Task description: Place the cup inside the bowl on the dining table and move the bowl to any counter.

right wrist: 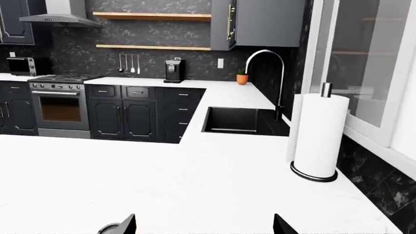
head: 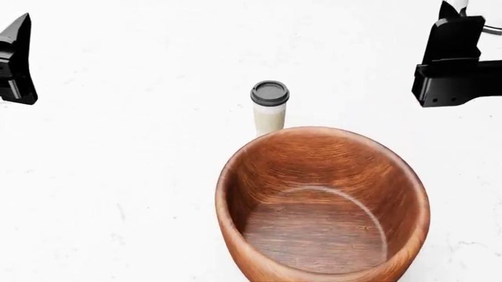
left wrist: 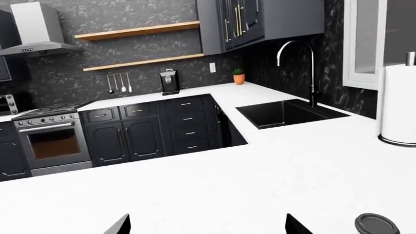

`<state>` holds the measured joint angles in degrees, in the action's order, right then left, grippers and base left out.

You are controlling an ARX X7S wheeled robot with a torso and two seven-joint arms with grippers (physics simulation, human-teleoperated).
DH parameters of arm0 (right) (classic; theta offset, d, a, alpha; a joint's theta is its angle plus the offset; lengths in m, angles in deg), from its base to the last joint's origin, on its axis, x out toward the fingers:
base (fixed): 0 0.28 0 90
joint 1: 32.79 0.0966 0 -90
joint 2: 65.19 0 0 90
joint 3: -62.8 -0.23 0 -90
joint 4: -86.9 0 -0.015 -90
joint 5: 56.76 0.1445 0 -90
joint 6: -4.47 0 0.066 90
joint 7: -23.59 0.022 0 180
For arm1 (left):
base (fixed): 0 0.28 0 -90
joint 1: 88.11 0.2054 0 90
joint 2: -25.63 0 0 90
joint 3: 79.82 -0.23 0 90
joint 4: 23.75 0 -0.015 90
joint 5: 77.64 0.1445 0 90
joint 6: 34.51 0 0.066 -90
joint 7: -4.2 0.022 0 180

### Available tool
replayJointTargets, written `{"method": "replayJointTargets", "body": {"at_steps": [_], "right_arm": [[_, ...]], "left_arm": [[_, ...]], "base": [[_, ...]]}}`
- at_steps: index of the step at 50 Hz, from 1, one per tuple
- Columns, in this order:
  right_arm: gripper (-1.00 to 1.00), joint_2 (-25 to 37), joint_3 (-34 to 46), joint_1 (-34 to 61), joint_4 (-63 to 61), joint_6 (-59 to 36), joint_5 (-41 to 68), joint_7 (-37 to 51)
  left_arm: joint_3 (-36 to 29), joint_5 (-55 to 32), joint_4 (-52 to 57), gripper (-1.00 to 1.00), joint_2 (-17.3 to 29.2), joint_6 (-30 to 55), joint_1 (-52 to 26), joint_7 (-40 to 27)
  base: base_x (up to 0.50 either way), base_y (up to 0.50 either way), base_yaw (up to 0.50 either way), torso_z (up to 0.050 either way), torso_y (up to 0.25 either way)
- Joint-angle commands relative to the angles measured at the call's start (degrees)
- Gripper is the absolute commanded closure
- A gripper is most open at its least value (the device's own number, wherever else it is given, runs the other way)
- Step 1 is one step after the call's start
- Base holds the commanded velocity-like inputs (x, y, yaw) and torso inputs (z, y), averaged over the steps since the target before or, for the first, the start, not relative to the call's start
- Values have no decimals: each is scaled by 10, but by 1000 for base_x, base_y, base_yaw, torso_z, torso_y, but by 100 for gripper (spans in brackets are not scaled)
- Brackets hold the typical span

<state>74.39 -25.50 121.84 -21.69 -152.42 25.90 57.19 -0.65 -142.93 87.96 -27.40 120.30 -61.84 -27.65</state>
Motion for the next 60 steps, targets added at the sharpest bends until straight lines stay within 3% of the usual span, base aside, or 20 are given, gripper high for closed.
{"method": "replayJointTargets", "body": {"at_steps": [1,10,21,38,49,55,60], "right_arm": [[-100,-1,3,-4,2,3,1,-1],[-100,-22,34,9,28,-2,-12,-20],[-100,-129,188,96,195,38,-163,-180],[-100,-220,353,186,426,155,-340,-382],[-100,-312,420,249,661,255,-417,-517],[-100,-417,455,315,933,391,-482,-622],[-100,-431,424,302,936,378,-526,-635]], "left_arm": [[-4,1,0,-100,-2,-4,2,-1],[-4,3,-2,-100,3,-11,13,5],[-8,5,-1,-100,1,-15,20,4],[-13,15,-8,-100,6,-28,28,13],[-17,23,-12,-100,4,-37,33,14],[-20,30,-14,-100,2,-48,35,20],[-16,27,-18,-100,8,-47,36,23]], "base": [[191,0,0,0,0],[11,0,0,0,0],[0,0,0,0,0],[0,0,0,0,0],[0,0,0,0,0],[0,0,0,0,0],[0,0,0,0,0]]}}
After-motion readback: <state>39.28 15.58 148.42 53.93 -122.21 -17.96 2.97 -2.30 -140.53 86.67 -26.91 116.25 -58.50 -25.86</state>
